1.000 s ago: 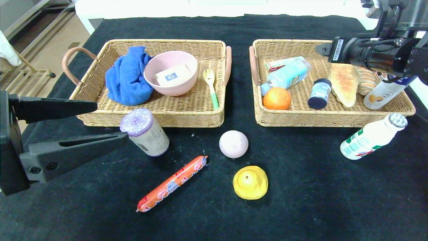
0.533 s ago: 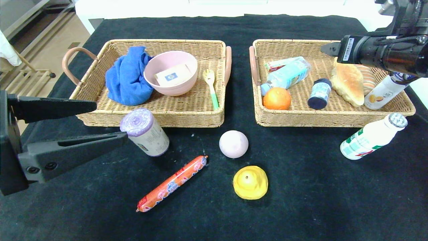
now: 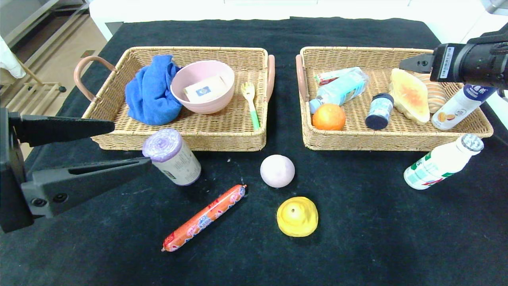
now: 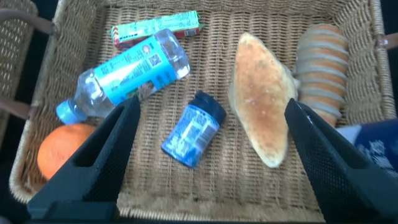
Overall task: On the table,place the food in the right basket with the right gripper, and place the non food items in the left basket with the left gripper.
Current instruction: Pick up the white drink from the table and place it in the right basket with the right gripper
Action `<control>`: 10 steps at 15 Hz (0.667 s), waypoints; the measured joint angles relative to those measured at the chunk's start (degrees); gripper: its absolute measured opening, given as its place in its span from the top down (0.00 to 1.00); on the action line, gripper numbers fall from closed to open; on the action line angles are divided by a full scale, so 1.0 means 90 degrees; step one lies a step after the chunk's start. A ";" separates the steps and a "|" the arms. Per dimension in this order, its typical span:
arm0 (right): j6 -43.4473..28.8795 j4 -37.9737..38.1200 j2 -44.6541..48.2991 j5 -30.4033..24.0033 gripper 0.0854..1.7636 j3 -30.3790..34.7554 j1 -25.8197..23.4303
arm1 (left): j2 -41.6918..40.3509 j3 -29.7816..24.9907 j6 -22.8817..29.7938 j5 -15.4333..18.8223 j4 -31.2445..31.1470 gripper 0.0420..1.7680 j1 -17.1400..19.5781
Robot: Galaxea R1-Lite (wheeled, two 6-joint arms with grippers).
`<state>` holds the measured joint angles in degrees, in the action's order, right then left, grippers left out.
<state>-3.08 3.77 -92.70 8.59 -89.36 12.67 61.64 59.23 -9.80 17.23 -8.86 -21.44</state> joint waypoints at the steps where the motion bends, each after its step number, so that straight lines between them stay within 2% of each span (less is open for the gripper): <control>1: 0.0037 0.0111 0.0148 -0.0003 0.04 0.0095 -0.0011 | 0.0003 0.0000 0.0003 -0.0003 -0.0004 0.03 0.0000; 10: 0.0238 0.0172 0.1287 -0.0005 0.04 0.1544 -0.0003 | 0.0008 0.0000 -0.0007 0.0008 -0.0019 0.03 0.0000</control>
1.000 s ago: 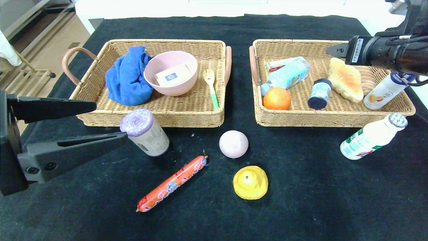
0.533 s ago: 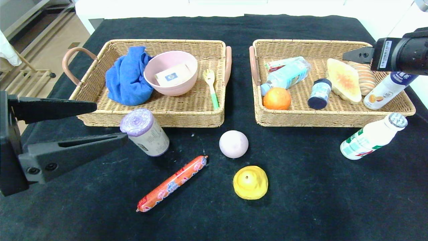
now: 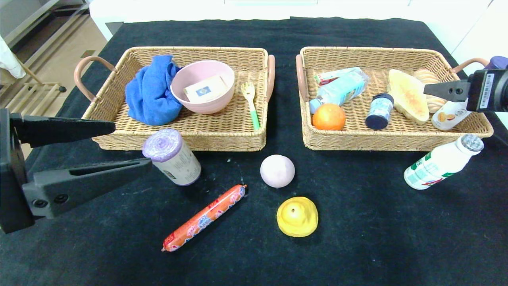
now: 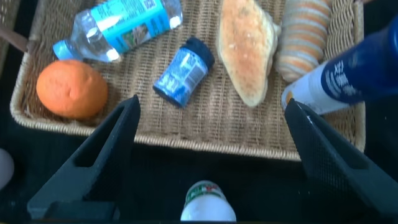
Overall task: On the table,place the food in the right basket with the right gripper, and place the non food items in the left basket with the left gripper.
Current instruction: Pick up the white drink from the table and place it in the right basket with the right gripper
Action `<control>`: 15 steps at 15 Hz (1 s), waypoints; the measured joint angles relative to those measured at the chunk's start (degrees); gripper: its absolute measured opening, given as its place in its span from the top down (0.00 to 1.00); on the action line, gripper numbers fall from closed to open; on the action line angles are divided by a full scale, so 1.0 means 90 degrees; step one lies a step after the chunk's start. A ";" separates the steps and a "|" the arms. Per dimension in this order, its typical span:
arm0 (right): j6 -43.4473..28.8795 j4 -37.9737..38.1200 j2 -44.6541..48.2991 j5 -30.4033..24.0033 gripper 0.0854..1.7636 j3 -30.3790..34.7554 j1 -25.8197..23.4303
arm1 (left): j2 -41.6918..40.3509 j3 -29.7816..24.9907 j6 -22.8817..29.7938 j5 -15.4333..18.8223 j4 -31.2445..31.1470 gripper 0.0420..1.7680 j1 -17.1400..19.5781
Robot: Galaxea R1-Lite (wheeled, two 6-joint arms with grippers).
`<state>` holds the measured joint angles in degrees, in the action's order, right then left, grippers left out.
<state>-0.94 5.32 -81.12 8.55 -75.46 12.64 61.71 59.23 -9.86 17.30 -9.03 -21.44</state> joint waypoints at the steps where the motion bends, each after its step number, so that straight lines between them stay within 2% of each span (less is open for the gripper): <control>1: 0.0000 -0.0012 0.0123 0.0003 0.04 0.0186 0.0000 | 0.0003 0.0000 0.0000 0.0000 -0.0003 0.03 -0.0005; 8: -0.0008 -0.0194 0.0910 0.0047 0.04 0.1443 0.0022 | 0.0003 -0.0004 0.0000 0.0004 -0.0024 0.03 -0.0009; 13: -0.0023 -0.1424 0.1090 0.0012 0.04 0.2529 0.0053 | 0.0003 -0.0015 -0.0003 0.0001 -0.0019 0.03 -0.0009; 15: -0.0023 -0.1772 0.1143 -0.0176 0.04 0.2930 0.0037 | 0.0003 -0.0015 -0.0003 0.0001 -0.0019 0.03 -0.0009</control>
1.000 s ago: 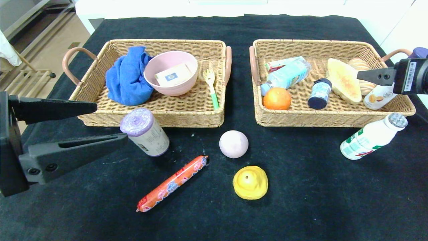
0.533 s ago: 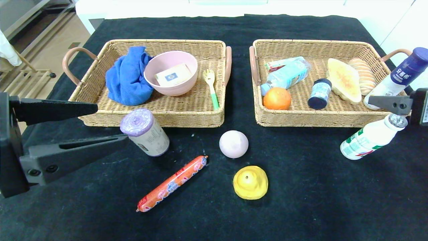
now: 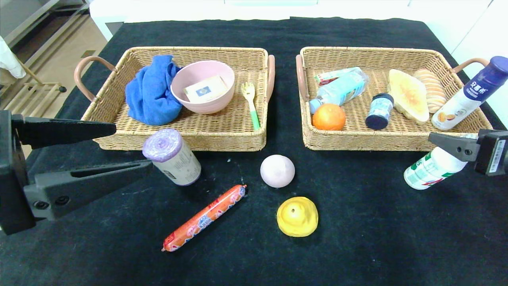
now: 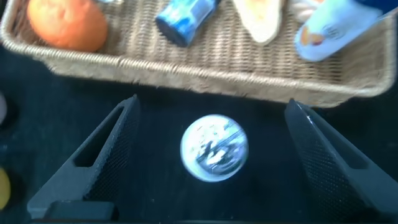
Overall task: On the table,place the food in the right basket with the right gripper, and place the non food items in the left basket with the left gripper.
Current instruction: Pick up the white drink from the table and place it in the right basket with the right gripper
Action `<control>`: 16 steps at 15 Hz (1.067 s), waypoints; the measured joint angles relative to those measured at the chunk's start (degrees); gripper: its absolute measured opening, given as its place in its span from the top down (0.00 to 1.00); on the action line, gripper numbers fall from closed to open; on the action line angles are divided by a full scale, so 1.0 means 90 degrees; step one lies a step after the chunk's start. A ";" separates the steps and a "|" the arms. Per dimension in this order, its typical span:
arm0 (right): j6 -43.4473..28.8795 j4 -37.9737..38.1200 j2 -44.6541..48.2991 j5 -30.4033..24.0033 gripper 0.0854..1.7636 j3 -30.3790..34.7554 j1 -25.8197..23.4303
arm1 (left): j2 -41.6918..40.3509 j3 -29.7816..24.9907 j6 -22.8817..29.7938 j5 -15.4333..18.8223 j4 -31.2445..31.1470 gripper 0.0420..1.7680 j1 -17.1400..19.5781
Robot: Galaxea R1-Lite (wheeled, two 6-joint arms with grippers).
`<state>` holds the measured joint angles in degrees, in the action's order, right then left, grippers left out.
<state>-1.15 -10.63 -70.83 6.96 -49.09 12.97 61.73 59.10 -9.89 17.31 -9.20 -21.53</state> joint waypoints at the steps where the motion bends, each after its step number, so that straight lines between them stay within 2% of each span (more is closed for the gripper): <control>1: 0.0003 -0.0214 0.0027 -0.0091 0.04 0.0184 -0.0018 | 0.0000 0.0000 0.0003 0.0000 0.0000 0.03 0.0000; 4: -0.0007 -0.1100 0.0051 -0.0149 0.04 0.0742 -0.0049 | 0.0001 -0.0004 0.0000 0.0005 -0.0005 0.03 0.0000; 7: -0.0004 -0.1529 0.0012 -0.0149 0.04 0.1170 -0.0079 | 0.0004 -0.0007 0.0000 0.0008 -0.0003 0.03 0.0000; 13: -0.0095 -0.2781 -0.0337 -0.0141 0.04 0.1712 -0.0173 | 0.0007 -0.0011 0.0000 0.0011 0.0003 0.03 0.0000; 16: -0.0096 -0.3134 -0.0549 -0.0141 0.04 0.1903 -0.0192 | 0.0004 -0.0014 0.0003 0.0008 0.0003 0.03 0.0000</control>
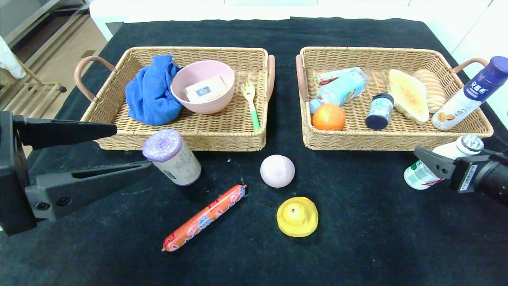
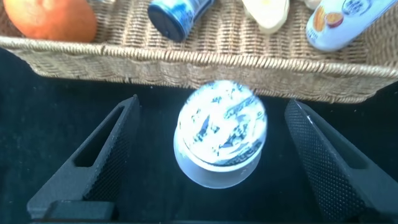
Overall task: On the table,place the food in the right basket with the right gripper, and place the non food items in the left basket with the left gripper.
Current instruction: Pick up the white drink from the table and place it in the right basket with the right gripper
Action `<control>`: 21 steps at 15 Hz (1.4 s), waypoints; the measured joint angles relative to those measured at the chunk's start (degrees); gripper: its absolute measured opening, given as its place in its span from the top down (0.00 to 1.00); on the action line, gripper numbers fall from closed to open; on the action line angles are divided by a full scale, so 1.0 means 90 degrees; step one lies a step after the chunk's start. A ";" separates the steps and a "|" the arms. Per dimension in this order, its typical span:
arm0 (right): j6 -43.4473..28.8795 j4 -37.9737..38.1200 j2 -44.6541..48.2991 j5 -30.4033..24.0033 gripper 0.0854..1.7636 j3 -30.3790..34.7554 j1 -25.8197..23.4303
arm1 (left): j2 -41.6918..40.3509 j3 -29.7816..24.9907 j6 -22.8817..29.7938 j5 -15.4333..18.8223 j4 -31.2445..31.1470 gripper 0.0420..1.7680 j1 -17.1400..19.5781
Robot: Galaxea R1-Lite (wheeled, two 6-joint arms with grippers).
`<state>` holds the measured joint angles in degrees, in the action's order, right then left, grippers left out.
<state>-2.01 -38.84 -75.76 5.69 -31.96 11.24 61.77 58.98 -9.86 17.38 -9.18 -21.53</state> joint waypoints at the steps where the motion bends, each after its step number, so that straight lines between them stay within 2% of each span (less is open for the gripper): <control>1: 0.0001 -0.0079 -0.0065 0.0007 0.04 0.0037 0.0000 | 0.0003 0.0000 -0.0003 0.0003 0.0000 0.03 0.0000; 5: -0.0005 -0.0715 -0.0359 0.0007 0.04 0.0150 -0.0031 | 0.0003 0.0000 0.0000 0.0000 0.0000 0.03 0.0000; 13: 0.0001 -0.0773 -0.0563 0.0019 0.04 0.0168 -0.0068 | 0.0003 0.0000 0.0000 0.0000 0.0000 0.03 0.0000; 16: -0.0008 -0.0773 -0.0565 0.0009 0.33 0.0163 -0.0073 | 0.0003 0.0000 -0.0003 0.0003 0.0000 0.03 0.0000; 18: -0.0011 -0.0771 -0.0565 0.0012 0.47 0.0161 -0.0080 | 0.0003 0.0000 0.0000 -0.0005 0.0000 0.03 0.0000; 21: -0.0011 -0.0768 -0.0568 0.0009 0.50 0.0156 -0.0080 | 0.0000 0.0000 0.0000 -0.0003 0.0001 0.03 0.0000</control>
<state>-2.11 -45.75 -80.87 5.78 -30.56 10.52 61.77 58.98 -9.86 17.36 -9.17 -21.53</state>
